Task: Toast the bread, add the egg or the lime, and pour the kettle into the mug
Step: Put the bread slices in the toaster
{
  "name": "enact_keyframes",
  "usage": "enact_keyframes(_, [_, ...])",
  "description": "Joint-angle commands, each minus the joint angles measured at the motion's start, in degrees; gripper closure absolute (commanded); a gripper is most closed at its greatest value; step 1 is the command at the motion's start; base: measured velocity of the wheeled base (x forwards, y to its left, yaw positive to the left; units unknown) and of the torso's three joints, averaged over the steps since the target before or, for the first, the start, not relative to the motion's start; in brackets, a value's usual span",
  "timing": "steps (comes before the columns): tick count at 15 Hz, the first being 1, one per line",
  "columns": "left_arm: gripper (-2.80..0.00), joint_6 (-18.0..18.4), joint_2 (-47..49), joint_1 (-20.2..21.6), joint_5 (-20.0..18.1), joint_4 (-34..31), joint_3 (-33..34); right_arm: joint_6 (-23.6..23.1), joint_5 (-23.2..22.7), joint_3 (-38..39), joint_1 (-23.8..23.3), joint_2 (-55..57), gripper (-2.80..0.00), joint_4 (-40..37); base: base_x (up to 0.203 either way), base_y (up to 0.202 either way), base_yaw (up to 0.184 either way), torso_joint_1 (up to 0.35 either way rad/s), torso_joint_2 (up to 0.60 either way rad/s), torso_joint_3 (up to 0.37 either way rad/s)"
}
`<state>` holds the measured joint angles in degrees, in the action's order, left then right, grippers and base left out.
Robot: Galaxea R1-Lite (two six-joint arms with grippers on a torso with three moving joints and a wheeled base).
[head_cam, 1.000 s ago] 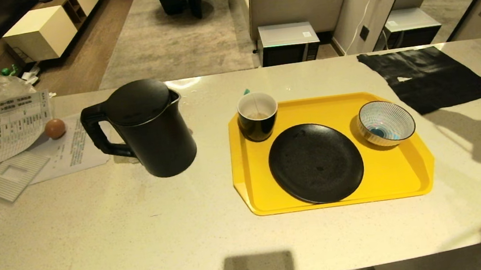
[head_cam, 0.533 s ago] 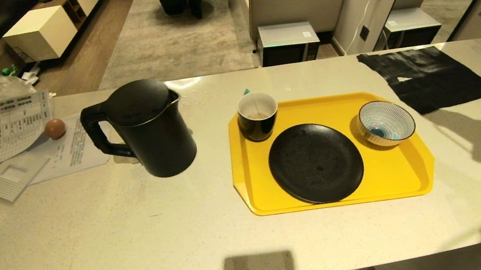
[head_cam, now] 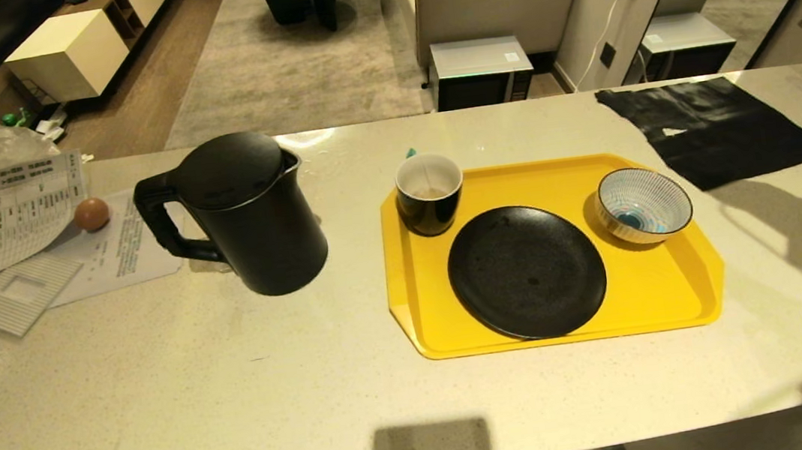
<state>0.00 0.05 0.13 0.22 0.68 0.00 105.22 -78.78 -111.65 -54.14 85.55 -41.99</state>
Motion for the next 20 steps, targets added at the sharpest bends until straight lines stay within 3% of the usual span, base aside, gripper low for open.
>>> enact_keyframes(1, [0.0, 0.0, 0.0, 0.0, 0.0, 0.0, 0.0, 0.5, 2.6, 0.1, 0.0, -1.9, 0.0, 4.3, 0.0, 0.0, 0.0, 0.0, 0.0, 0.0])
enact_keyframes(5, [0.0, 0.0, 0.0, 0.0, 0.0, 0.0, 0.0, 0.3, 6.3, 1.4, -0.1, -1.7, 0.0, 10.3, 0.0, 0.0, 0.0, 0.0, 0.0, 0.0])
enact_keyframes(20, [0.0, 0.0, 0.0, 0.0, 0.0, 0.0, 0.0, 0.2, 6.4, 2.5, 0.0, -0.4, 0.0, 10.8, 0.0, 0.0, 0.0, 0.0, 0.0, 0.0])
